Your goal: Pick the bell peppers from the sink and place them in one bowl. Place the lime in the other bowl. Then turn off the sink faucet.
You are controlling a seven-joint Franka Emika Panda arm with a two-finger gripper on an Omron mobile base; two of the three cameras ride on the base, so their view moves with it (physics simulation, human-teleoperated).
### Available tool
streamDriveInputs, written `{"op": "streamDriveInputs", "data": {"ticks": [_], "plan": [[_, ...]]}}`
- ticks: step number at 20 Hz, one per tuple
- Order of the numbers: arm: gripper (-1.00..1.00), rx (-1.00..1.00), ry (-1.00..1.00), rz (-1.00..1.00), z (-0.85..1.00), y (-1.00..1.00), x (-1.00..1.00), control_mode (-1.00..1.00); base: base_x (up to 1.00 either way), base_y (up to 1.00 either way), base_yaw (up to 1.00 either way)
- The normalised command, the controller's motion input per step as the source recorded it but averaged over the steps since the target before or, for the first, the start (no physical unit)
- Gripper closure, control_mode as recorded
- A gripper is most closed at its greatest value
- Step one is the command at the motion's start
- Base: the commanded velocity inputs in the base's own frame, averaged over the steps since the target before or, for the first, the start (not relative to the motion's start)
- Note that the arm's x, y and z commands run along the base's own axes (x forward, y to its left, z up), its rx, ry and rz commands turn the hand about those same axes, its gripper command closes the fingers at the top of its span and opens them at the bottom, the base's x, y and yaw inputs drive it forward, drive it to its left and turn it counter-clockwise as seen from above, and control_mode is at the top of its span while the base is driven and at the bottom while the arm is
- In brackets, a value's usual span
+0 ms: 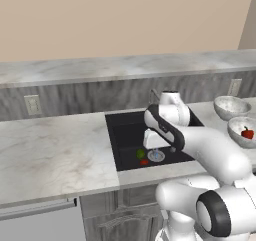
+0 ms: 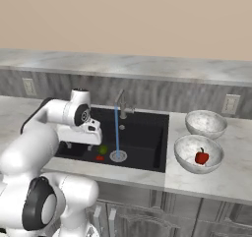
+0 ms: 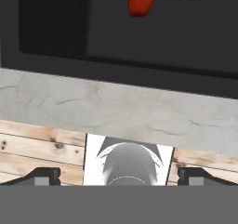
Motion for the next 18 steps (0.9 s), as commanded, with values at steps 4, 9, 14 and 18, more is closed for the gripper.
{"op": "streamDriveInputs", "data": {"ticks": [4, 9, 14, 18], "plan": [[-1.0, 0.05, 0.0, 0.0, -0.16, 0.0, 0.23, -1.0, 0.0, 0.0, 0.0], [-1.0, 0.04, -0.03, 0.0, -0.08, 0.0, 0.29, -1.0, 0.0, 0.0, 0.0], [-1.0, 0.01, -0.02, 0.0, -0.22, 0.0, 0.21, -1.0, 0.0, 0.0, 0.0], [-1.0, 0.0, 0.0, 0.0, -0.29, 0.0, 0.18, -1.0, 0.0, 0.0, 0.0]]}}
